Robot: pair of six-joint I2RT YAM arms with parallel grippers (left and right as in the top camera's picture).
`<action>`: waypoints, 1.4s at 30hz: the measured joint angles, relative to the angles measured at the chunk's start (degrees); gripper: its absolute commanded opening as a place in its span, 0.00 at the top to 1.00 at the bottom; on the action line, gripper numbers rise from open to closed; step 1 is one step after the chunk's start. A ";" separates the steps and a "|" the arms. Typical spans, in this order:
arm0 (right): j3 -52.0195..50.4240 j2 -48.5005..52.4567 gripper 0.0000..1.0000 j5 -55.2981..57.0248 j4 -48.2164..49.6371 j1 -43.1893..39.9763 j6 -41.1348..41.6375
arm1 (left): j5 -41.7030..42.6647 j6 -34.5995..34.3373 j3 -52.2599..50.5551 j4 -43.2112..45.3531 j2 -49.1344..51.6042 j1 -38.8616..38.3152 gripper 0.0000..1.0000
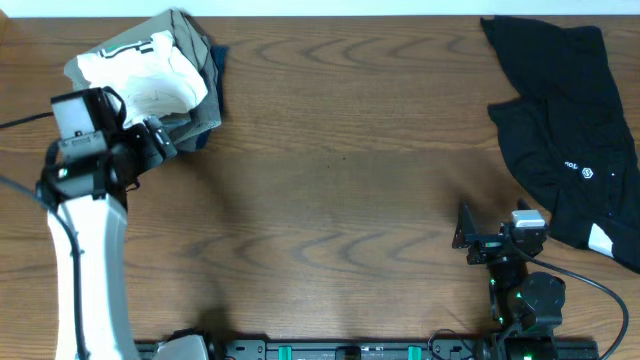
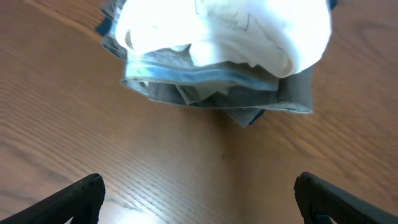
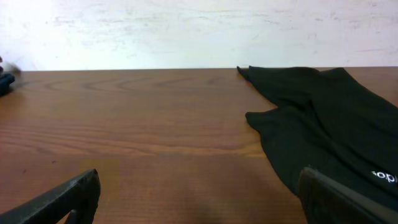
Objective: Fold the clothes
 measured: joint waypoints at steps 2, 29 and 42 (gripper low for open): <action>0.00 0.00 0.01 0.00 0.00 0.00 0.00 | -0.02 -0.20 -0.33 -0.02 -3.82 -0.42 0.02; 0.00 0.00 0.01 0.02 -0.02 0.00 0.00 | 6.27 2.36 -58.75 44.57 -59.71 -11.85 0.02; 0.00 0.02 0.01 0.04 -0.02 0.00 0.00 | 6.43 2.69 -67.87 42.60 -73.59 -11.85 0.02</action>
